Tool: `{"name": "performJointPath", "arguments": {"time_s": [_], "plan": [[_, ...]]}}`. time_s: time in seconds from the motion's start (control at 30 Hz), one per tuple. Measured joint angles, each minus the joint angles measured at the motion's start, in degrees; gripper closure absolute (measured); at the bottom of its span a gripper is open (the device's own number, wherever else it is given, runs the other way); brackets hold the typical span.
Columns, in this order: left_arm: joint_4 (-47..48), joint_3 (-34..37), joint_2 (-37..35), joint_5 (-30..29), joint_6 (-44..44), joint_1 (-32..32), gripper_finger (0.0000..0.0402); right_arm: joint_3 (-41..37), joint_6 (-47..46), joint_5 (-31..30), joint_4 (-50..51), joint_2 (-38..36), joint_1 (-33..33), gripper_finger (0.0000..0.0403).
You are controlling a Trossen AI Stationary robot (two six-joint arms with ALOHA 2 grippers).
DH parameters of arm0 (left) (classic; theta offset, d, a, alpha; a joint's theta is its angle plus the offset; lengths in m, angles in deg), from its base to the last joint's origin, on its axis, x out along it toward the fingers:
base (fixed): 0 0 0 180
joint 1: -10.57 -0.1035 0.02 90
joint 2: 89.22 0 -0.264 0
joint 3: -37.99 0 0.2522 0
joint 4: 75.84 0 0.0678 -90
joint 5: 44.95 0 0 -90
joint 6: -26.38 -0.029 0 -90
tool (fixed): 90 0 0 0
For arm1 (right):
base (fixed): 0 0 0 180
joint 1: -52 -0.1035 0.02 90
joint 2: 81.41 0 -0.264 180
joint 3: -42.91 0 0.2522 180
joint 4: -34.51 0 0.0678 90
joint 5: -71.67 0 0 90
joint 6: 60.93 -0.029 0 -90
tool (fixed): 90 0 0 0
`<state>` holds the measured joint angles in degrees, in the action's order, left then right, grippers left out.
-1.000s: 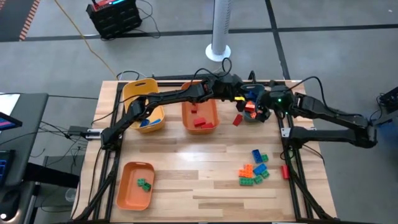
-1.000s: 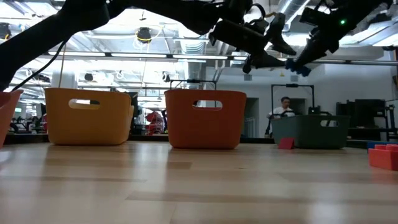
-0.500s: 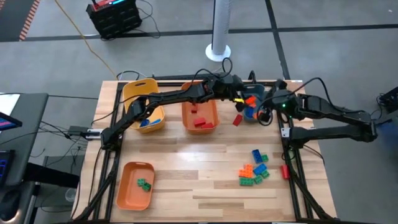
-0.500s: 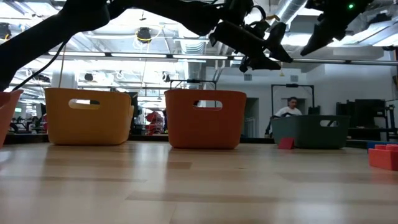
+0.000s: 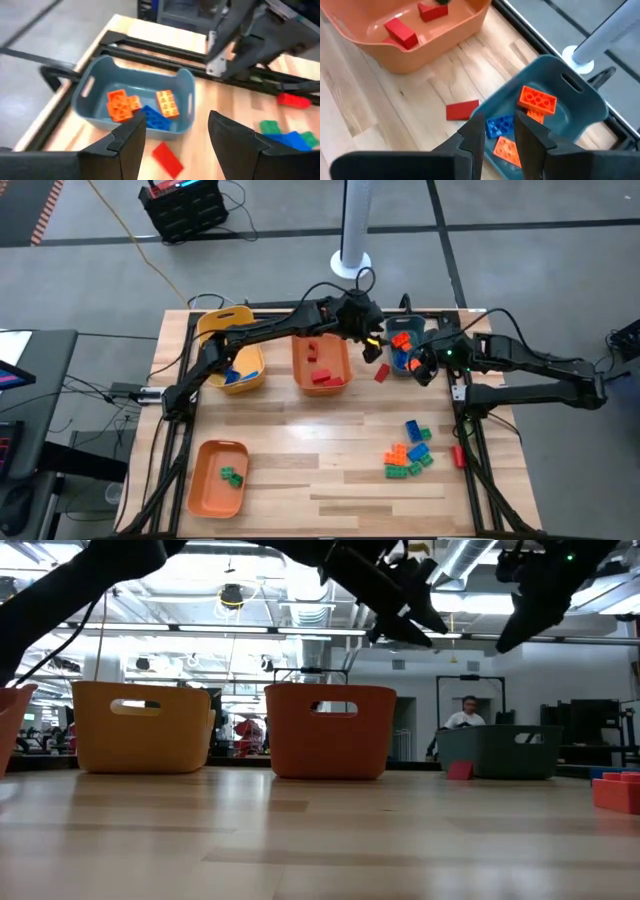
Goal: Sort blocks
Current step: Put the blue game piece into the yellow bin
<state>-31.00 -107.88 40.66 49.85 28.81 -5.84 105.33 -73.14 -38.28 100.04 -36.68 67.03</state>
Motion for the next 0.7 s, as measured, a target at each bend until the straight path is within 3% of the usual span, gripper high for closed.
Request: {"name": "performJointPath", "arguments": {"time_s": [0.1, 0.23, 0.53, 0.7], "plan": [[1.71, -0.02, -1.13, -0.63, -1.62, -0.05, 0.0196, 0.00, -1.01, 0.26, -0.31, 0.00, 0.50, 0.0287], [6.70, -0.02, -4.05, -1.72, -1.65, -0.13, 0.0199, 0.02, -12.49, 0.78, 2.26, 2.81, 6.47, 0.0288], [18.39, -0.02, -12.37, -8.31, -6.24, 2.28, 0.0229, -2.18, -9.19, 14.59, -1.64, 16.27, 23.32, 0.0285], [22.72, 0.10, -15.02, -9.87, -9.26, 4.56, 0.0237, -3.04, -9.41, 17.43, -4.91, 21.92, 28.81, 0.0262]]}}
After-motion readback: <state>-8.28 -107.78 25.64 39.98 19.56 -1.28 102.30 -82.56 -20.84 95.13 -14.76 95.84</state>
